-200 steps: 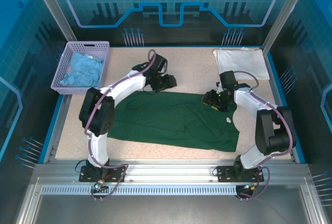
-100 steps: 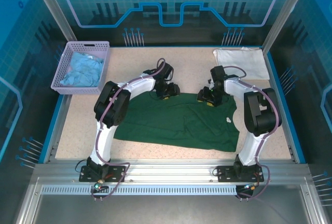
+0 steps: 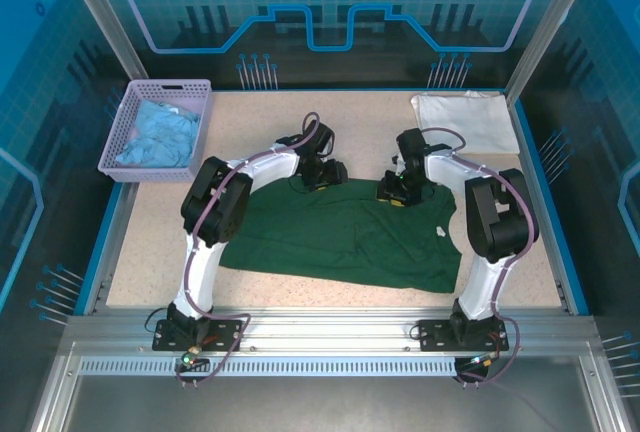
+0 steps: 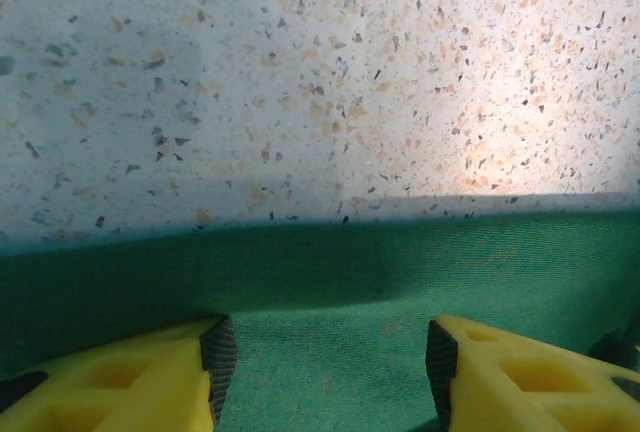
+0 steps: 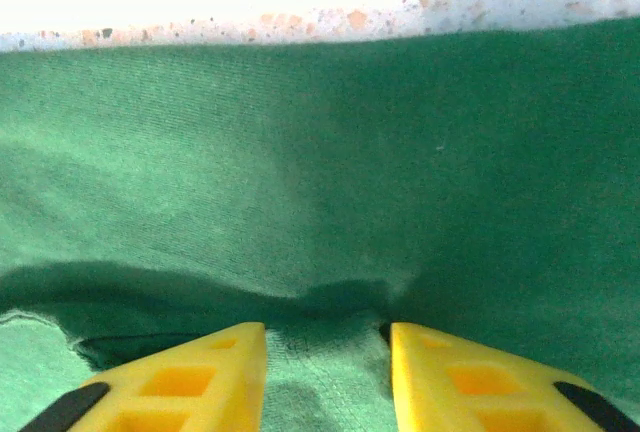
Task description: Fold and stack the t-shirts
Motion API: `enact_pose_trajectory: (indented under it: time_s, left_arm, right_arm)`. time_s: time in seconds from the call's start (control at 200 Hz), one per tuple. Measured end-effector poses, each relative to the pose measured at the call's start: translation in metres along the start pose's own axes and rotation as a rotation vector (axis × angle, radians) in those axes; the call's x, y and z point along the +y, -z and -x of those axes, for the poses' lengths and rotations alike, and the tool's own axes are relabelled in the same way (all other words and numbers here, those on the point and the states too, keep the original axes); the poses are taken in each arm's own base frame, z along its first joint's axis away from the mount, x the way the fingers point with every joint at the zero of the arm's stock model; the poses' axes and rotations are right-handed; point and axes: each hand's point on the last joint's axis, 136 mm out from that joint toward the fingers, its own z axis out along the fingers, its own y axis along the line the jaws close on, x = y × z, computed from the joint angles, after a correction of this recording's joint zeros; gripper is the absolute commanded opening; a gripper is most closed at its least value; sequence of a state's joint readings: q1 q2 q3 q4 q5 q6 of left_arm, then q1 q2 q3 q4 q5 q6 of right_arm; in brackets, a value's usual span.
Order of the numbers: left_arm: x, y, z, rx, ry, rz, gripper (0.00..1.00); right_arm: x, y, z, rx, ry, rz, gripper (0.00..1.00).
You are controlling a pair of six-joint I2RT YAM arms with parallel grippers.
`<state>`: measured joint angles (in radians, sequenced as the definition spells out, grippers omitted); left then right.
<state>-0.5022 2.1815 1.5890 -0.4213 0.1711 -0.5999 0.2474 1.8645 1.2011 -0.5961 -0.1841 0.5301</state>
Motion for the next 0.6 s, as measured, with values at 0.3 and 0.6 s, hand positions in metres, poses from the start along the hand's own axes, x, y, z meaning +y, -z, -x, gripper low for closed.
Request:
enact_pose_trajectory:
  time_s: [0.3,0.6]
  left_arm:
    - [0.0,0.0,0.0,-0.006,0.001,-0.003,0.57]
    - [0.001,0.0,0.001,-0.018,-0.001,-0.002,0.57]
  right_arm:
    - [0.0,-0.005,-0.002,0.018,0.011,0.0,0.0]
    - [0.022,0.012,-0.021,-0.013,0.098,0.034,0.0]
